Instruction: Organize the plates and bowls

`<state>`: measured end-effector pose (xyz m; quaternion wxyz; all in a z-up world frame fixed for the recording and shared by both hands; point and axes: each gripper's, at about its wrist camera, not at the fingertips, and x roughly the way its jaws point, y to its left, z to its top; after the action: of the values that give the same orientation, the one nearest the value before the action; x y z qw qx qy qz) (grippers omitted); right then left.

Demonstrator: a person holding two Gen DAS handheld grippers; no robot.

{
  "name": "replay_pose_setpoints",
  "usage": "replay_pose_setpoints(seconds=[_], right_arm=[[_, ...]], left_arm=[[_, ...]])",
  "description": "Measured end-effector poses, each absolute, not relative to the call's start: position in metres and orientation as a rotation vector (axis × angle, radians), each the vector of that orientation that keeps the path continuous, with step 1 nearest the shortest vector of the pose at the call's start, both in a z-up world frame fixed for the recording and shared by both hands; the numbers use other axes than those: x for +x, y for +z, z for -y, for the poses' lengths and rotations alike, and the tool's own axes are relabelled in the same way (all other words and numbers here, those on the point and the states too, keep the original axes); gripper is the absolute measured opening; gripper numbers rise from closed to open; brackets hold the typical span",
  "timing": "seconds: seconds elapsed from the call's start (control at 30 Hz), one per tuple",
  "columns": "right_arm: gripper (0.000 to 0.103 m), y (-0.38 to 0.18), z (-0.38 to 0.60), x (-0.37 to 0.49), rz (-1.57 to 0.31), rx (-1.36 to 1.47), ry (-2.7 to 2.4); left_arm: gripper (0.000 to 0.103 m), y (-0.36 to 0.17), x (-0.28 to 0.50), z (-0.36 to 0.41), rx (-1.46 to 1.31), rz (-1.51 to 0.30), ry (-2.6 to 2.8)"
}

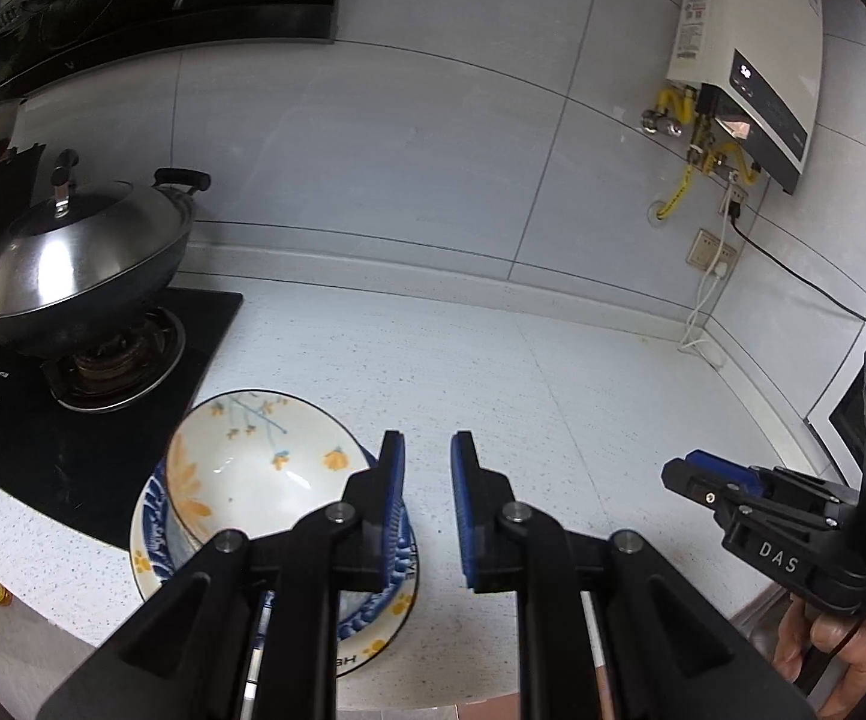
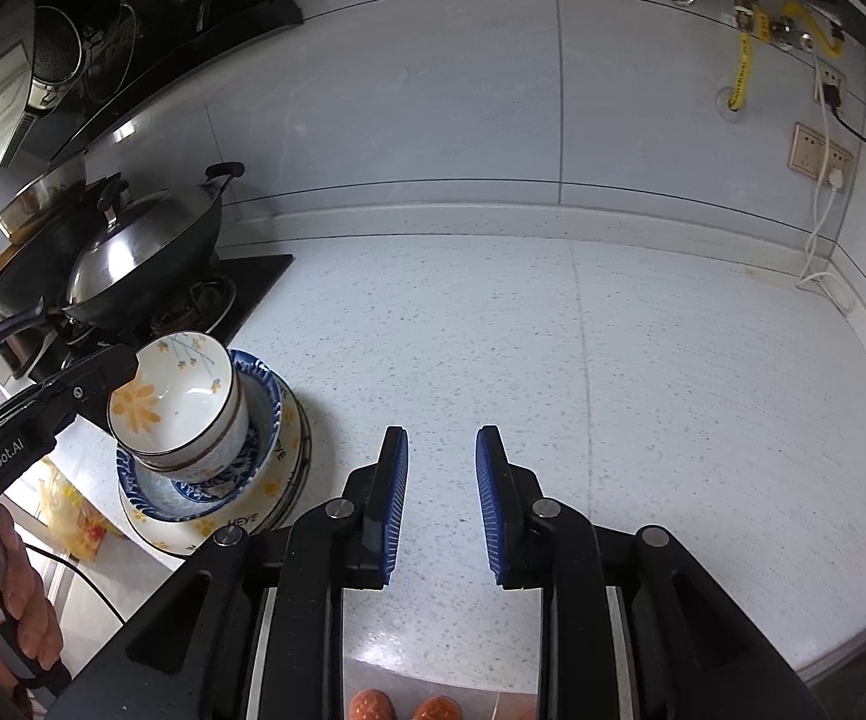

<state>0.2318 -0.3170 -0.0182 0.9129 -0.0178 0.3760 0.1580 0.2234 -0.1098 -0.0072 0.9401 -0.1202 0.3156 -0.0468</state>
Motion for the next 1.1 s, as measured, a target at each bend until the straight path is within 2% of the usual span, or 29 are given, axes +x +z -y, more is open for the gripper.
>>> replay_pose_setpoints(seconds=[0.5,0.83,0.9,0.97,1.1], right_arm=[[0.021,-0.014,0.324,0.214,-0.722,-0.028,0.302],[0.021,-0.001,0.291,0.178,-0.655,-0.045,0.176],[0.024,0.002,0.286,0.168,-0.642,-0.011,0.13],[0.035,0.004,0.279,0.155,-0.631,0.011,0.07],[0.036,0.003,0.26,0.137,-0.644,0.023,0.006]], left_arm=[[0.015,-0.008,0.215,0.112,-0.201,-0.633,-0.086],[0.015,0.001,0.188,0.049,-0.152,-0.567,-0.133],[0.015,0.002,0.182,0.036,-0.114,-0.558,-0.162],[0.015,0.001,0.18,0.026,-0.084,-0.554,-0.186],[0.015,-0.005,0.172,0.009,-0.045,-0.576,-0.24]])
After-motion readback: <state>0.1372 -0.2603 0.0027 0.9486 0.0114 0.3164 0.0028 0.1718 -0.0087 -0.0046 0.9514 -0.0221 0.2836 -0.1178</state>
